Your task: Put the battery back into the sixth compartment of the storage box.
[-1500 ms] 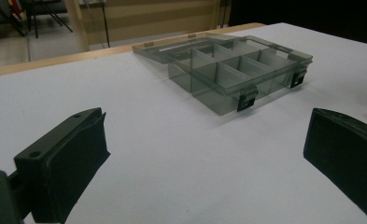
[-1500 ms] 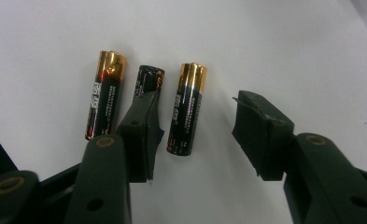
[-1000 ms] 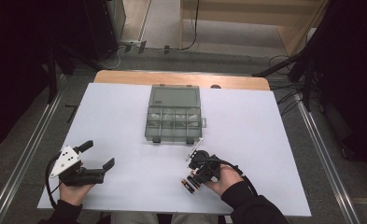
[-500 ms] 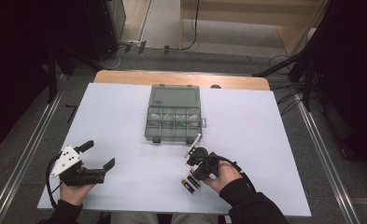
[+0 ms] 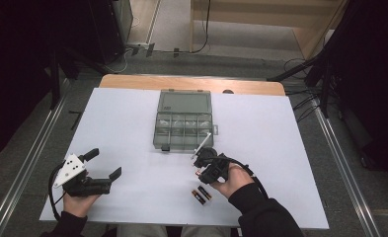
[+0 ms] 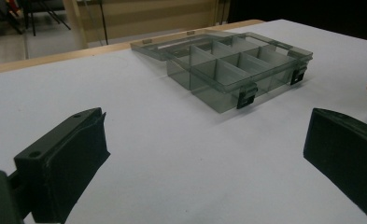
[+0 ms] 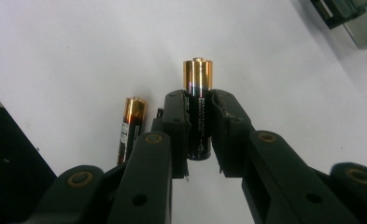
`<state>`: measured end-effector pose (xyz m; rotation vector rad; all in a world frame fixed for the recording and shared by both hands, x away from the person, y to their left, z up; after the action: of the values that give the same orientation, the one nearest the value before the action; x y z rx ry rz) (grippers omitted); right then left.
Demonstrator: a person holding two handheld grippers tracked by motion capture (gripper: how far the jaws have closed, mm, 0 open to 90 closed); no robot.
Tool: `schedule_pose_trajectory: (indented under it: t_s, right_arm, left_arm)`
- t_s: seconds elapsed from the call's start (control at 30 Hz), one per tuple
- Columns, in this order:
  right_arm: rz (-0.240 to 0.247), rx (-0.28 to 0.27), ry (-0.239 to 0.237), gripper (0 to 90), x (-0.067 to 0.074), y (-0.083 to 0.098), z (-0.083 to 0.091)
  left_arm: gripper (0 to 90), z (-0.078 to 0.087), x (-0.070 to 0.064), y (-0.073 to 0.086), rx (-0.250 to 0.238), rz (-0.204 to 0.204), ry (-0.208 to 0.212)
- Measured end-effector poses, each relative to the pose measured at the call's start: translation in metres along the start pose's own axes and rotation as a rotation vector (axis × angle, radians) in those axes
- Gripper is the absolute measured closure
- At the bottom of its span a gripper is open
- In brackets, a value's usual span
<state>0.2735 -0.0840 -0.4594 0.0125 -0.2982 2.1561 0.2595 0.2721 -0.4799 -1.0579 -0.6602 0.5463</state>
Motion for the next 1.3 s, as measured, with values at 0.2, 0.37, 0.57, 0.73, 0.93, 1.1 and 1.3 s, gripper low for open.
schedule_pose_trajectory:
  t_s: [0.2, 0.37, 0.57, 0.73, 0.93, 1.1, 1.3]
  right_arm:
    - [-0.002, -0.027, -0.005, 77.9, 0.005, -0.014, 0.003]
    - [-0.006, -0.05, -0.014, 77.9, 0.007, -0.029, 0.004]
    - [-0.009, -0.073, -0.031, 77.9, 0.009, -0.043, 0.003]
    - [-0.024, -0.079, -0.043, 77.9, 0.01, -0.056, 0.0]
    - [-0.048, -0.102, -0.054, 77.9, 0.01, -0.07, -0.002]
    - [-0.078, -0.143, -0.066, 77.9, 0.011, -0.086, 0.002]
    - [-0.124, -0.163, -0.065, 77.9, 0.01, -0.097, 0.001]
  left_arm:
    - [0.0, 0.0, 0.0, 0.0, 0.007, -0.003, 0.0]
    - [0.0, 0.0, 0.0, 0.0, 0.007, -0.003, 0.001]
    - [0.0, 0.0, 0.0, 0.0, 0.0, 0.0, 0.003]
    - [0.0, 0.0, 0.0, 0.0, 0.0, 0.002, 0.003]
    - [0.0, 0.0, 0.0, 0.0, 0.0, 0.0, 0.004]
    - [0.0, 0.0, 0.0, 0.0, 0.002, -0.002, 0.005]
    - [0.0, 0.0, 0.0, 0.0, -0.002, -0.002, 0.005]
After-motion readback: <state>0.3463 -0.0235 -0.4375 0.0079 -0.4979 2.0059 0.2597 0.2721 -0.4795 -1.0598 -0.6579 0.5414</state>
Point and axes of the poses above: each handheld gripper's, and its own axes: z roughly backward along the jaws, y roughly out of its underside, x roughly to its left, the point moved 2 cm from there along -z, roughly forward along the jaws, and after that the axes turned 14 degrees about -z, right-handed, at the moved point
